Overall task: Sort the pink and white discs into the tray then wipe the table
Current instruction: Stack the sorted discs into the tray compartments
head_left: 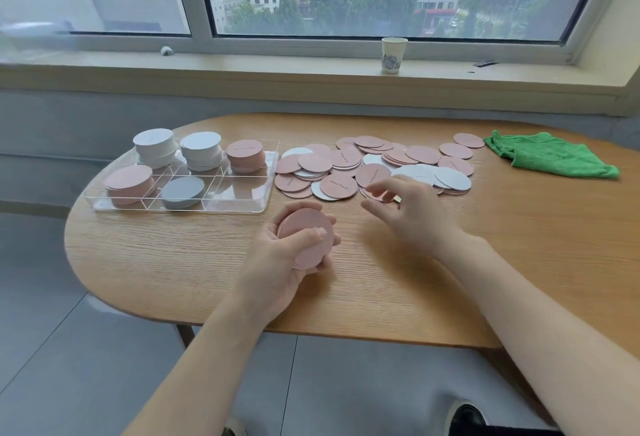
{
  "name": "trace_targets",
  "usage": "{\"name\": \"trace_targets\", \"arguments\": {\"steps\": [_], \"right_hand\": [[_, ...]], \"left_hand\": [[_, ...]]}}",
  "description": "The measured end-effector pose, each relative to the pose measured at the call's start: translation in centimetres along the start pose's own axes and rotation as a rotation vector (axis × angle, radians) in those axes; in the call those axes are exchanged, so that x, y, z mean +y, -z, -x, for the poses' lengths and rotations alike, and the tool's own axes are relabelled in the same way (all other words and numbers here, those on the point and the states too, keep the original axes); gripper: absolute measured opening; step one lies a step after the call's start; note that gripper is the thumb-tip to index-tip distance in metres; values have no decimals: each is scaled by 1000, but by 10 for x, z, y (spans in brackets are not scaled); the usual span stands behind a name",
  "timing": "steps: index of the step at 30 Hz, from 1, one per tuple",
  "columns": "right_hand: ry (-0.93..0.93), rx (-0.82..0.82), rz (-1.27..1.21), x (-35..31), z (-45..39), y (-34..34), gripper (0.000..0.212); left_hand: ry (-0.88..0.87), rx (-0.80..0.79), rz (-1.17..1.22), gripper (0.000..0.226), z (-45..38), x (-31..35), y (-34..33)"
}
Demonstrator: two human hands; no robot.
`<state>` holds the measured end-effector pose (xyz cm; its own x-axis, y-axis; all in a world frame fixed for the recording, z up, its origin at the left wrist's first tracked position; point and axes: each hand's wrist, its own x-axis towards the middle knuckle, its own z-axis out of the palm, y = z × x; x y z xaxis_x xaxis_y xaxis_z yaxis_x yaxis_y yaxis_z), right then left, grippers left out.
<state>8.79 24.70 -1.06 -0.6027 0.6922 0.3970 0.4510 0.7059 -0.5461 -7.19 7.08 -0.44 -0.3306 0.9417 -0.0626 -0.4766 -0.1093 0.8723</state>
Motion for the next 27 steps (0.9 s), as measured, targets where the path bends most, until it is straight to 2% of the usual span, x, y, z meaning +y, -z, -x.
{"name": "trace_targets", "arguments": {"steps": [3,8,12,16,21,25,27], "right_hand": [[-34,-32,46,3,-31,-18,35],[-169,-144,209,-6,-64,-43,71],[-253,-101,159,-2,-74,-55,79],[-224,-9,-31,2,-67,-59,72],[-287,98,-526,-3,-50,-42,28],[-348,32,-1097,-15,-44,-25,17],[-310,-58,-1235,-25,-42,-18,12]], "left_hand": [[4,15,-8,33,-1,5,6],[2,12,-25,38,-1,7,12],[-3,-8,-44,39,-1,4,13],[-12,0,-56,38,-3,3,14],[-8,6,-53,38,-4,3,15],[-10,34,-19,42,-4,4,13],[-18,60,2,43,-4,5,11]]}}
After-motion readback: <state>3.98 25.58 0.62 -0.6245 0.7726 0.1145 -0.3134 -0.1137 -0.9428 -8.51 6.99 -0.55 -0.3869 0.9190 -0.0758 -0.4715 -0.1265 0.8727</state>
